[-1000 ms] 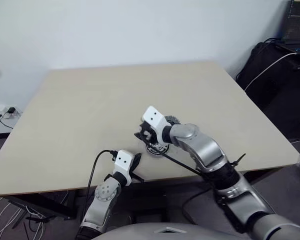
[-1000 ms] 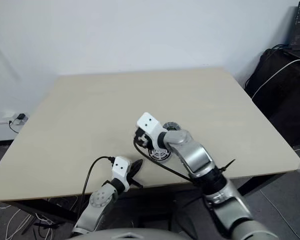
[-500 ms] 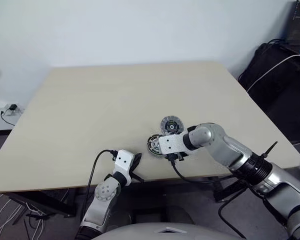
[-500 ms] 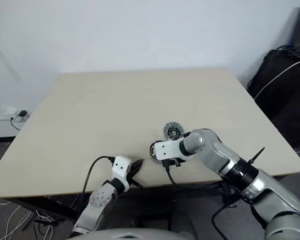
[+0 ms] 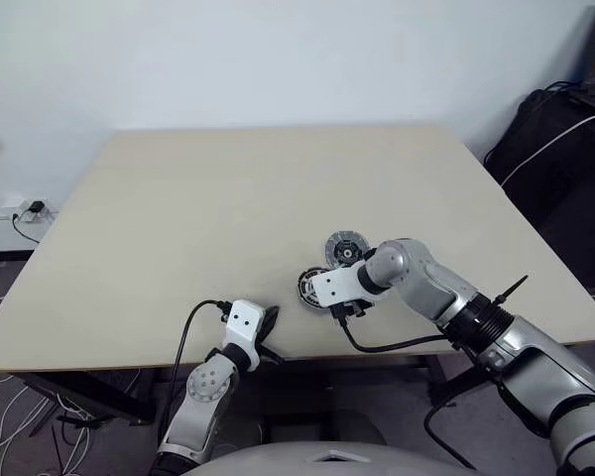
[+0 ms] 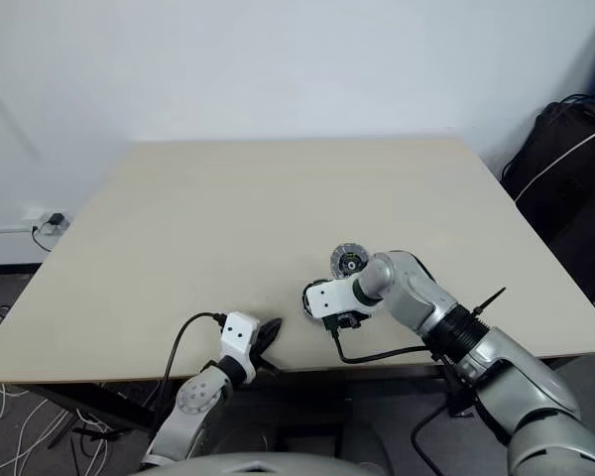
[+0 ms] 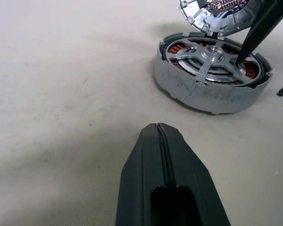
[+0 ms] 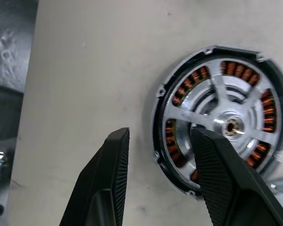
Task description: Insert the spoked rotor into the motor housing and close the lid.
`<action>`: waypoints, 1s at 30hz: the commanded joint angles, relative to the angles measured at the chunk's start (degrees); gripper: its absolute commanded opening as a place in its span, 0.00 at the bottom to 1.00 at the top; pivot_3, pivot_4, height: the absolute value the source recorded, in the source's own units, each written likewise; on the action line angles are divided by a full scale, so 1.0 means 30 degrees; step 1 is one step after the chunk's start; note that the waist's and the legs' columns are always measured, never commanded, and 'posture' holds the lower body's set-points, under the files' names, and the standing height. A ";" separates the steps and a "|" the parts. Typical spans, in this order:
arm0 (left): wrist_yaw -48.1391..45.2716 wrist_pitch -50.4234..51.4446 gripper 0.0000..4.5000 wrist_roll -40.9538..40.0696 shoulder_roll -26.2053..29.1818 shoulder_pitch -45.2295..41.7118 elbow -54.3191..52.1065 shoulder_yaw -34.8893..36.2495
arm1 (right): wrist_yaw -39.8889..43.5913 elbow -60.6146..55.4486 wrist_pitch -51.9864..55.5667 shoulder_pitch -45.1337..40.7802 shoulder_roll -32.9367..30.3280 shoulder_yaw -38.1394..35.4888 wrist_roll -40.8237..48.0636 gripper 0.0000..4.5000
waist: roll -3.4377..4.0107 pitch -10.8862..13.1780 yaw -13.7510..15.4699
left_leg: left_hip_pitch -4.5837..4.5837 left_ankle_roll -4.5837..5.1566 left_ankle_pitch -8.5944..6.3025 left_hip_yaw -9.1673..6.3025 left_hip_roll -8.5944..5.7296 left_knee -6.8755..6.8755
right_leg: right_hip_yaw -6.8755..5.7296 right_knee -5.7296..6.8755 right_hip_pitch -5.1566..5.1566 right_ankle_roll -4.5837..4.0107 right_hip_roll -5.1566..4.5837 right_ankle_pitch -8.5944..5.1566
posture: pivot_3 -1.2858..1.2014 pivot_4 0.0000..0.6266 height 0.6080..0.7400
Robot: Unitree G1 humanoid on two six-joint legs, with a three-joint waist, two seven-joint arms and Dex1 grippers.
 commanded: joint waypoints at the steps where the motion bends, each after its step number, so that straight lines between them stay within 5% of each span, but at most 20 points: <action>1: 0.0140 -0.0182 0.00 -0.0141 -0.0166 -0.0063 -0.0686 -0.0019 | 0.0447 0.0273 -0.0467 -0.0297 -0.0031 -0.0203 -0.0607 0.49 | 0.0002 -0.0003 0.0001 | 0.0003 0.0000 0.0000 0.0001 0.0000 0.0000 | -0.0001 0.0000 0.0000 0.0001 0.0000 -0.0001 | 0.52 0.00 1.00; 2: 0.0157 -0.0189 0.00 -0.0143 -0.0175 -0.0057 -0.0685 -0.0021 | 0.0513 0.0307 -0.0508 -0.0252 -0.0038 -0.0239 -0.0697 0.49 | 0.0003 -0.0005 0.0001 | 0.0007 0.0000 0.0000 0.0001 -0.0001 0.0001 | -0.0002 0.0000 0.0001 0.0002 0.0001 -0.0001 | 0.52 0.00 1.00; 9: 0.0213 -0.0232 0.00 -0.0156 -0.0234 -0.0105 -0.0590 -0.0039 | 0.0703 0.0395 -0.0560 -0.0006 -0.0028 -0.0538 -0.1085 0.02 | 0.0001 -0.0016 0.0015 | 0.0040 0.0001 0.0000 0.0004 -0.0001 0.0008 | -0.0003 0.0003 0.0014 0.0014 0.0002 -0.0006 | 0.52 0.00 1.00; 18: 0.0190 -0.0241 0.00 -0.0127 -0.0225 -0.0231 -0.0470 -0.0057 | 0.0208 0.0698 0.0516 0.0476 0.0315 -0.1401 -0.0766 0.02 | -0.0009 -0.0026 0.0023 | 0.0055 -0.0002 0.0003 0.0008 -0.0002 0.0027 | -0.0002 0.0007 0.0028 0.0073 0.0000 -0.0020 | 0.52 0.00 1.00; 30: 0.0021 -0.0252 0.00 -0.0116 -0.0282 -0.0456 -0.0235 -0.0180 | -0.0922 -0.1338 0.6345 0.1785 0.2309 -0.3487 0.0894 0.02 | -0.0025 -0.0045 0.0020 | 0.0040 -0.0004 0.0004 0.0014 0.0001 0.0037 | 0.0011 0.0023 0.0018 -0.0013 0.0005 0.0040 | 0.52 0.00 1.00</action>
